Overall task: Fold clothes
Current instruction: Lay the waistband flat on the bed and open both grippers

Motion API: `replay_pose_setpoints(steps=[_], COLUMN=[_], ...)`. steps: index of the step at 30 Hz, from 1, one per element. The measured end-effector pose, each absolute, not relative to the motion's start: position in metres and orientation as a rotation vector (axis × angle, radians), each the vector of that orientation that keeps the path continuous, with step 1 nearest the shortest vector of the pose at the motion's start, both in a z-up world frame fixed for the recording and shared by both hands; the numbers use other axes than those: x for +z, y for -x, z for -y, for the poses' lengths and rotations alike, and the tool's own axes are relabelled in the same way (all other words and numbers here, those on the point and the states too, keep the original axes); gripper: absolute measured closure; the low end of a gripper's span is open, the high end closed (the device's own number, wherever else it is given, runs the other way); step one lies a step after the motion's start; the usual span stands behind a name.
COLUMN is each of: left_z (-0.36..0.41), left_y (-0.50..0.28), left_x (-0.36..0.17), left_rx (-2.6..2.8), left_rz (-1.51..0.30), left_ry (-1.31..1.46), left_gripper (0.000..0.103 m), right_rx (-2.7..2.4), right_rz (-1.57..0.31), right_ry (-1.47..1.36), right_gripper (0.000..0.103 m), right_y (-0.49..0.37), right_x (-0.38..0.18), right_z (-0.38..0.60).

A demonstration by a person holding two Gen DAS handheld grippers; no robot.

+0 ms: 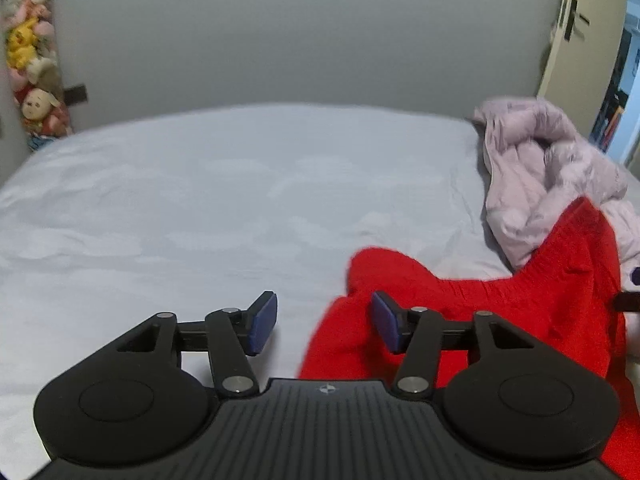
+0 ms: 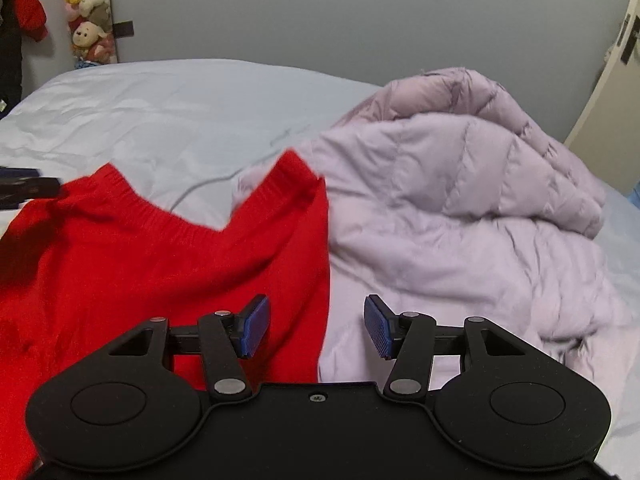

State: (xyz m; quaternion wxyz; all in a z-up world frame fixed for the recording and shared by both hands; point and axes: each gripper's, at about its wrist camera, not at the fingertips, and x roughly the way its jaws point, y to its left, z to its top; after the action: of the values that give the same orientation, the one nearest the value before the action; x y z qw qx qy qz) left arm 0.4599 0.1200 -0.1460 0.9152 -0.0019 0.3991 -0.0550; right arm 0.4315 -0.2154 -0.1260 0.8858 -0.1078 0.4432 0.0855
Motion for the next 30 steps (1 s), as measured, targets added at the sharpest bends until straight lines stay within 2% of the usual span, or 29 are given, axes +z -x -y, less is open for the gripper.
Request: replay_pose_setpoints(steps=[2, 3, 4, 5, 8, 14, 16, 18, 19, 20, 21, 26, 28, 30], left_z=[-0.115, -0.113, -0.110, -0.107, -0.103, -0.140, -0.156, -0.163, -0.167, -0.170, -0.173, -0.185, -0.186, -0.181], left_y=[-0.462, -0.463, -0.465, -0.466, -0.463, -0.456, -0.460, -0.459, -0.457, -0.454, -0.452, -0.440, -0.436, -0.430], left_x=[-0.153, -0.156, -0.159, -0.161, -0.153, -0.129, -0.137, -0.144, -0.147, -0.150, -0.151, -0.136, -0.130, -0.128], left_rx=[-0.105, -0.100, -0.096, -0.092, -0.074, 0.176, 0.157, 0.100, 0.069, 0.039, 0.013, -0.038, -0.090, -0.157], left_rz=[-0.831, -0.841, -0.852, -0.862, -0.810, -0.647, -0.706, -0.742, -0.755, -0.768, -0.775, -0.720, -0.727, -0.751], left_ry=[-0.002, -0.008, -0.015, -0.018, -0.008, 0.023, 0.076, 0.108, 0.117, 0.126, 0.135, 0.154, 0.140, 0.090], left_gripper=[0.053, 0.057, 0.081, 0.099, 0.100, 0.101, 0.100, 0.090, 0.076, 0.059, 0.055, 0.055, 0.055, 0.058], right_rx=[0.176, 0.170, 0.162, 0.154, 0.115, 0.072, 0.084, 0.106, 0.121, 0.140, 0.150, 0.165, 0.184, 0.216], right_rz=[-0.934, -0.944, -0.953, -0.964, -0.985, -0.988, -0.995, -0.998, -0.996, -0.993, -0.990, -0.943, -0.916, -0.894], right_ry=[0.253, 0.253, 0.249, 0.245, 0.266, 0.246, 0.243, 0.244, 0.239, 0.233, 0.228, 0.180, 0.131, 0.087], right_gripper=[0.053, 0.053, 0.053, 0.053, 0.053, 0.053, 0.053, 0.053, 0.053, 0.053, 0.053, 0.055, 0.067, 0.071], right_y=[-0.420, -0.417, -0.414, -0.412, -0.410, -0.416, -0.415, -0.415, -0.415, -0.414, -0.414, -0.420, -0.424, -0.430], right_x=[-0.125, -0.123, -0.120, -0.119, -0.117, -0.124, -0.127, -0.129, -0.129, -0.130, -0.130, -0.129, -0.128, -0.128], right_z=[0.225, 0.231, 0.237, 0.242, 0.254, 0.256, 0.251, 0.245, 0.242, 0.238, 0.236, 0.224, 0.220, 0.210])
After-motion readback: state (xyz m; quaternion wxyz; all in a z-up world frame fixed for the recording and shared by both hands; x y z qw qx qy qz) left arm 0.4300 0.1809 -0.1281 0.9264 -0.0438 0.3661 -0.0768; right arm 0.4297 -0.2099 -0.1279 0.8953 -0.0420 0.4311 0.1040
